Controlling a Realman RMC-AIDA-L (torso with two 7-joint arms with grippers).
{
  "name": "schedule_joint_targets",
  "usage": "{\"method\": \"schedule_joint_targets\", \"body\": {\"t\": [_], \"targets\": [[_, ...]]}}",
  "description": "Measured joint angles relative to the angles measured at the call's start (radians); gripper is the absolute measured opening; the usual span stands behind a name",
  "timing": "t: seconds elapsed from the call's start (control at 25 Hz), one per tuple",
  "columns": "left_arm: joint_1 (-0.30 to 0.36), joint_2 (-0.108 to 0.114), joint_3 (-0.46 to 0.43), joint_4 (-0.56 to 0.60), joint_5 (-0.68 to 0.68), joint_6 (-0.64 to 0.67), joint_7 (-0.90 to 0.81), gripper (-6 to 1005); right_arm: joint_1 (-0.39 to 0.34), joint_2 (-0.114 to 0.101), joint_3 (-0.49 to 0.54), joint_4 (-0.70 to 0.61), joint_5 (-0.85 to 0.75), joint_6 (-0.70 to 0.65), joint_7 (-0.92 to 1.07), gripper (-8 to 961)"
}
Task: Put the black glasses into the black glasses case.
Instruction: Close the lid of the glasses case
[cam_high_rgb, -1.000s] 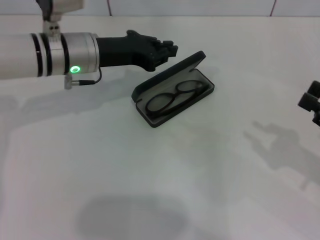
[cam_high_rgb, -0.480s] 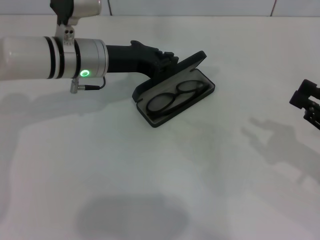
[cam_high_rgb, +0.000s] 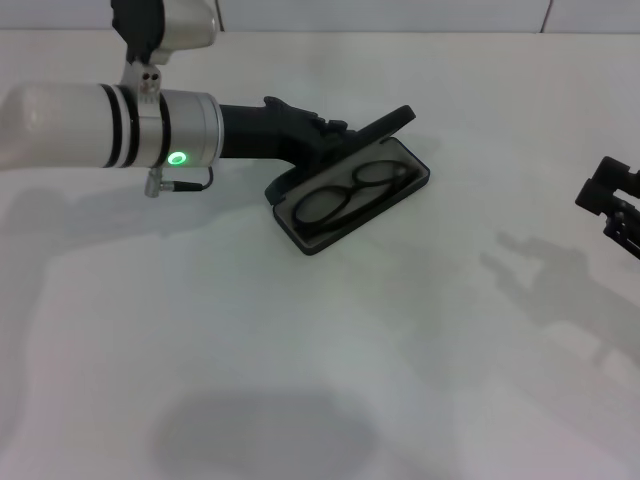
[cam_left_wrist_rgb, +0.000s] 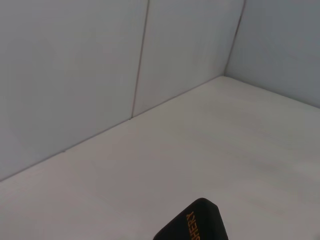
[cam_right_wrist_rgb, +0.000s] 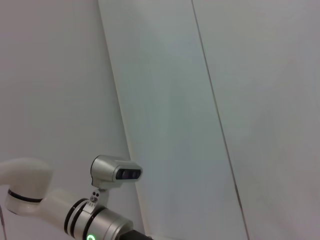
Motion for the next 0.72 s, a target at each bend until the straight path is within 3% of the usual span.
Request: {"method": "schedule_joint_targets", "body": {"t": [0.48, 0.72], "targets": [[0.008, -0.017, 0.002, 0.000, 0.038, 0.050, -0.013, 140, 0.002, 0.000, -0.003, 0.002, 0.000, -0.005, -0.006, 315], [0.012, -0.037, 0.002, -0.004, 0.097, 0.097, -0.013, 141, 0.004, 0.000, -0.006, 0.003, -0.001, -0.009, -0.011, 315]]}}
